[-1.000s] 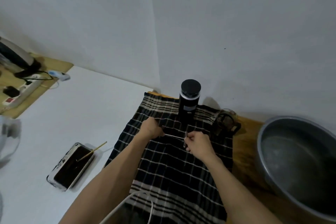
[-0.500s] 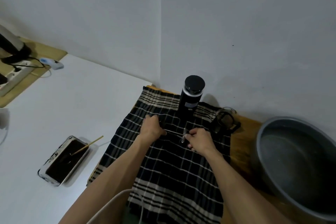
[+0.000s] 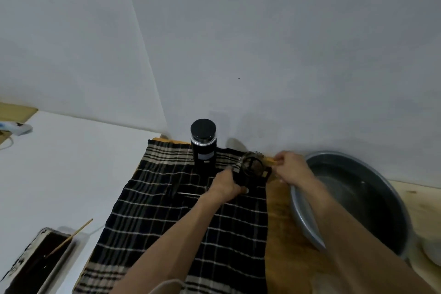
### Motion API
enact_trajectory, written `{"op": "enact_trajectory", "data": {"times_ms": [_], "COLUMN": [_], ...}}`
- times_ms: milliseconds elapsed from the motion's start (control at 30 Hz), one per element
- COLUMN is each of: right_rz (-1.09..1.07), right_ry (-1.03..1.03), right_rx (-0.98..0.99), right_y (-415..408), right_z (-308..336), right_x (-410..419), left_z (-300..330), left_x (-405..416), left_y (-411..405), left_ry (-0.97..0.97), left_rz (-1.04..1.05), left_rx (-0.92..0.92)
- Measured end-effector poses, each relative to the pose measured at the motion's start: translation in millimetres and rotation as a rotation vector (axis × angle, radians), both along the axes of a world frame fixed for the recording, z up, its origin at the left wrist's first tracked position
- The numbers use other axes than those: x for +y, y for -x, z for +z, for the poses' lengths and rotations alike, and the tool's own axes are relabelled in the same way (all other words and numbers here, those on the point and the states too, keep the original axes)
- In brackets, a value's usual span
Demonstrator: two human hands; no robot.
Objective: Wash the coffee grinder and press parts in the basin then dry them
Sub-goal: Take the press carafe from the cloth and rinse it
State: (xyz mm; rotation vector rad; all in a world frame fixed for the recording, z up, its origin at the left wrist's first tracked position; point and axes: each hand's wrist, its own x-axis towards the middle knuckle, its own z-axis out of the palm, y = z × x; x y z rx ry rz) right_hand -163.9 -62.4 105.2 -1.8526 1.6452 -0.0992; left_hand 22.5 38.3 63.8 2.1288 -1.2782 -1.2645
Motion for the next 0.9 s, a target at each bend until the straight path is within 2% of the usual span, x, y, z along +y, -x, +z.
{"op": "enact_trajectory", "data": {"times_ms": [67, 133, 333, 433, 533, 700, 900], "right_rz": [0.141, 0.215, 0.087, 0.029, -0.057, -0.242, -0.320], "right_ry": [0.034, -0.003, 0.005, -0.013, -0.140, -0.293, -0.152], "right_rx": [0.112, 0.113, -0.027, -0.118, -0.217, -0.522, -0.495], "right_y": [0, -5, 4, 17, 32, 68, 124], "right_z": [-7, -13, -23, -12, 15, 86, 111], "right_x": [-4, 0, 10, 10, 3, -15, -22], "left_z": [-7, -16, -34, -24, 4, 79, 114], "left_x": [-11, -20, -34, -40, -52, -86, -115], "left_y": [13, 20, 35, 32, 26, 37, 98], "left_ry": [0.019, 0.034, 0.164, 0.239, 0.264, 0.343, 0.401], "left_rz": [0.060, 0.090, 0.145, 0.066, -0.067, -0.348, -0.484], "left_rx": [0.033, 0.056, 0.125, 0.168, 0.190, 0.132, 0.143]}}
